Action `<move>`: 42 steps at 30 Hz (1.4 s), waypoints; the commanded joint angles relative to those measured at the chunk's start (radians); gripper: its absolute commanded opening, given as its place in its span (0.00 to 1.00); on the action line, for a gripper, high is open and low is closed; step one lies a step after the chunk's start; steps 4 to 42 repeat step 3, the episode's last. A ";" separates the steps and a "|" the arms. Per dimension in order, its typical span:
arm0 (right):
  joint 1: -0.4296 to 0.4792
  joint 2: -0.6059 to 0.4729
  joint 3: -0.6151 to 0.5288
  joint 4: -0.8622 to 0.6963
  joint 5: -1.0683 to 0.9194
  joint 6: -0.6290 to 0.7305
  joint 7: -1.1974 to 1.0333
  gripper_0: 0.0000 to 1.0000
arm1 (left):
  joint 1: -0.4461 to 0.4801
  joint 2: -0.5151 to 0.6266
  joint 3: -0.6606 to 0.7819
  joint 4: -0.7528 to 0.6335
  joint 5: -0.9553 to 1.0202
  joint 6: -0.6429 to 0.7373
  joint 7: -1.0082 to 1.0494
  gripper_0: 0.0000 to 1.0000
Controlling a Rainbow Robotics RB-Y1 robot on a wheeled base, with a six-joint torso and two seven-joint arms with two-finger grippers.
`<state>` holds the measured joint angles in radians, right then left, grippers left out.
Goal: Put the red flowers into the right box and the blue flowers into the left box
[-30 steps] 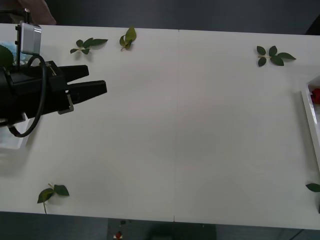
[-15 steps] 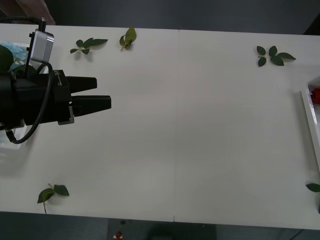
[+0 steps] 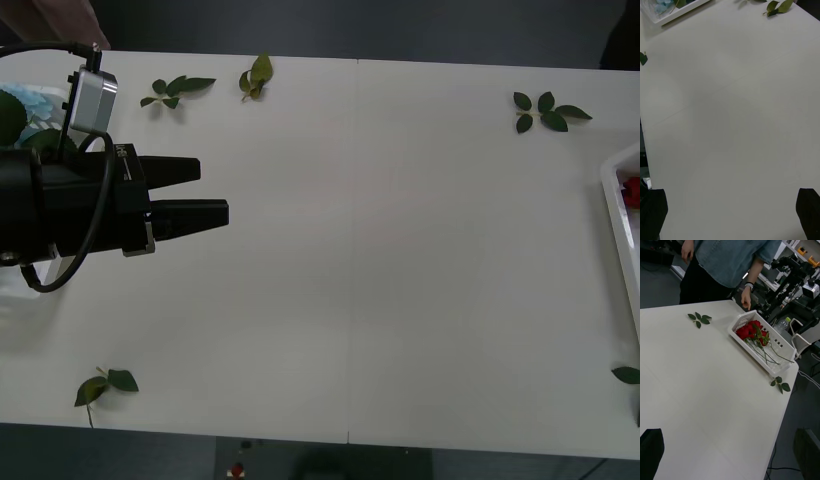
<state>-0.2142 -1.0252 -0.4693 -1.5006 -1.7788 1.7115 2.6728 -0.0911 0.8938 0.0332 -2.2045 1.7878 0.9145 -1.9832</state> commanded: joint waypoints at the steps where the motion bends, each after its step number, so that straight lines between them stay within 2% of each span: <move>1: -0.014 -0.030 -0.011 -0.009 -0.013 -0.004 0.032 1.00 | 0.005 0.025 0.010 -0.009 0.015 -0.012 -0.037 1.00; 42: -0.014 -0.030 -0.011 -0.009 -0.013 -0.004 0.032 1.00 | 0.005 0.025 0.010 -0.009 0.015 -0.012 -0.037 1.00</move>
